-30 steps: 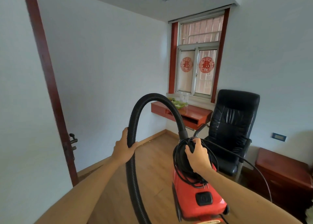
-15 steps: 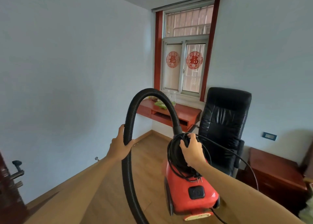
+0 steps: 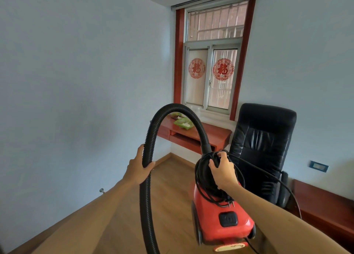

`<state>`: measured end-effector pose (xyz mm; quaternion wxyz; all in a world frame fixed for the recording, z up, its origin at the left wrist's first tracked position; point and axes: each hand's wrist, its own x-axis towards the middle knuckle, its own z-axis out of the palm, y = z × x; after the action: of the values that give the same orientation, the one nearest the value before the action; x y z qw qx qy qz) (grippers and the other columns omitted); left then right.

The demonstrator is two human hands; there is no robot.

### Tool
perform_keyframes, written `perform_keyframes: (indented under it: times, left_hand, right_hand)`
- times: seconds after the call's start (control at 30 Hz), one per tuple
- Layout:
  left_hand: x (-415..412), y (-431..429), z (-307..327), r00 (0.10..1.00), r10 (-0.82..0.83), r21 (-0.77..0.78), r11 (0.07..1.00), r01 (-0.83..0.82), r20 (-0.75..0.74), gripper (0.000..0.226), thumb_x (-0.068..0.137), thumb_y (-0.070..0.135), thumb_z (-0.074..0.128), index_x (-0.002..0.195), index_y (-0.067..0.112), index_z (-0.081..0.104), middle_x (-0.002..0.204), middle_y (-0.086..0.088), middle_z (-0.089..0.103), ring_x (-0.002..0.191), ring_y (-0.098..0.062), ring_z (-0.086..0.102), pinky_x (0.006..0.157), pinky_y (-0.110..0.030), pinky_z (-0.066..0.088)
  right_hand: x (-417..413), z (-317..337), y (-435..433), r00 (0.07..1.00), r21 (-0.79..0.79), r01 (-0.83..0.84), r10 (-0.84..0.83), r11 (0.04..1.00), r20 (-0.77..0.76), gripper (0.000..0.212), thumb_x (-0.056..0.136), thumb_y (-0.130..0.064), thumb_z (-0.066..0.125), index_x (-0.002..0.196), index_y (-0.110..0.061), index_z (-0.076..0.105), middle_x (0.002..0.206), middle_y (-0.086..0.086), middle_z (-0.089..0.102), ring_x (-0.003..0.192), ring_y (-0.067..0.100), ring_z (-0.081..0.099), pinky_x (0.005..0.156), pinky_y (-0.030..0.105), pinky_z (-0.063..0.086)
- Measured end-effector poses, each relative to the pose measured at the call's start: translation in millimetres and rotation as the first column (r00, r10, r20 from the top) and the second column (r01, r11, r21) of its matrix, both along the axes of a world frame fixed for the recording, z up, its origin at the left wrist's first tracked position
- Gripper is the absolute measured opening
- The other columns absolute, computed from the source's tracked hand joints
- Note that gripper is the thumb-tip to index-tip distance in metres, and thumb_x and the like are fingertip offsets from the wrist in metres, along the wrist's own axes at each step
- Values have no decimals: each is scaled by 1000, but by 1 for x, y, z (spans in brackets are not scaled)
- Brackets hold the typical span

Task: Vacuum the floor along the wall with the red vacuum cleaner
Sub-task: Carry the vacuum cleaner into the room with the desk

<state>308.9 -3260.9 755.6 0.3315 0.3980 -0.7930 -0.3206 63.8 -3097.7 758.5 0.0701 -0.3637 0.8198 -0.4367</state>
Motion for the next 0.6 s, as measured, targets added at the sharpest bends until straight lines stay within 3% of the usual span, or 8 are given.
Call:
perform_keyframes:
  times: [0.23,0.43,0.6]
  left_hand:
    - [-61,-66,-9,996,93,22,995,-93,0,77,93,28,66,154,26,18,114,-13,63,87,-26,68,77,-44,62]
    - [-111,-110,-24,971,239,77,968,-238,6,77,96,28,62,155,27,13,120,-16,61,96,-30,66,85,-46,59]
    - [-121,-132,-34,939,343,125,932,-341,4,77,97,27,61,155,29,12,124,-17,58,102,-33,64,87,-50,58]
  right_hand:
    - [-74,-14,-79,994,34,-106,106,994,9,39,98,-36,52,132,-23,38,85,6,60,54,25,66,39,41,56]
    - [-128,-24,-156,968,61,-250,248,966,40,37,99,-39,50,130,-25,37,98,13,60,69,33,65,57,45,59]
    - [-148,-40,-211,938,53,-346,344,937,43,38,98,-35,51,132,-22,38,99,14,61,70,30,66,57,44,60]
